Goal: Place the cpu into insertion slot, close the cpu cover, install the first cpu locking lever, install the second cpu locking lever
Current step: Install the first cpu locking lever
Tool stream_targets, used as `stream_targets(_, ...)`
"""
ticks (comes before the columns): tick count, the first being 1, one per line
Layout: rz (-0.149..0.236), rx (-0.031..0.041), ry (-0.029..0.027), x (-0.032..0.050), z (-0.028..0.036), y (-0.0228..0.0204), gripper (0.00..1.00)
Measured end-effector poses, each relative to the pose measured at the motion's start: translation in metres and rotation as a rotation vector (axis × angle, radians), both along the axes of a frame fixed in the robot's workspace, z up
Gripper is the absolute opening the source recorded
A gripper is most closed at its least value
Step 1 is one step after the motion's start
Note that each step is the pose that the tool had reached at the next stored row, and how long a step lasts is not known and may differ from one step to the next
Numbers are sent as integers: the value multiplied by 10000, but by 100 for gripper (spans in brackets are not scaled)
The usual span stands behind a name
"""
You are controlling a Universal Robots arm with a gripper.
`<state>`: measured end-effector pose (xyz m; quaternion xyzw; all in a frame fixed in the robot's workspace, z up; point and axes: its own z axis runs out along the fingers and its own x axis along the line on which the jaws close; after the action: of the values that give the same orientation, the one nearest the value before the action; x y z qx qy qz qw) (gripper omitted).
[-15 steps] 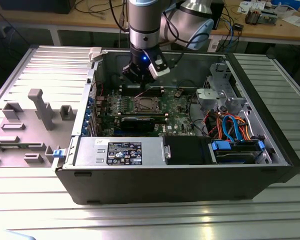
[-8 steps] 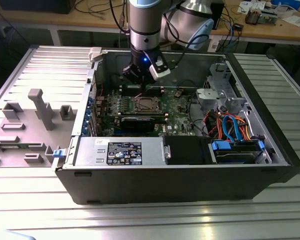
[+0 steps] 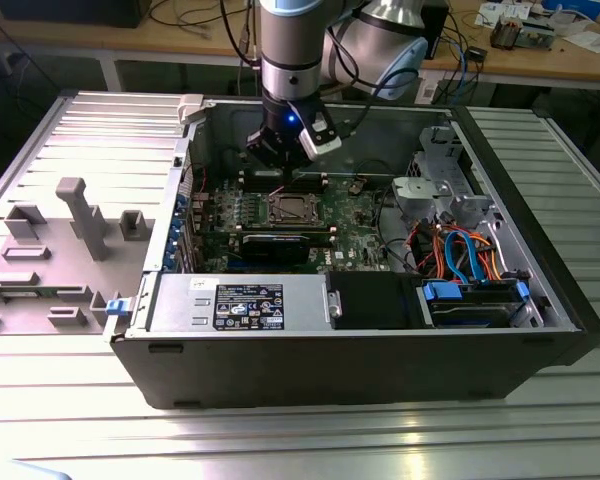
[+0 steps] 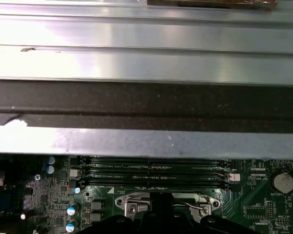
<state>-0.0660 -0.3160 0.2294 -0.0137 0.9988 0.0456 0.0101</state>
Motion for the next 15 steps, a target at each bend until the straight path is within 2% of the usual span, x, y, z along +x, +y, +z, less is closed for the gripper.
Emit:
stream_targets(6,0,1,-1,31,-12,13,11)
stream_targets(15,0,-1,0,89,-104,43,11)
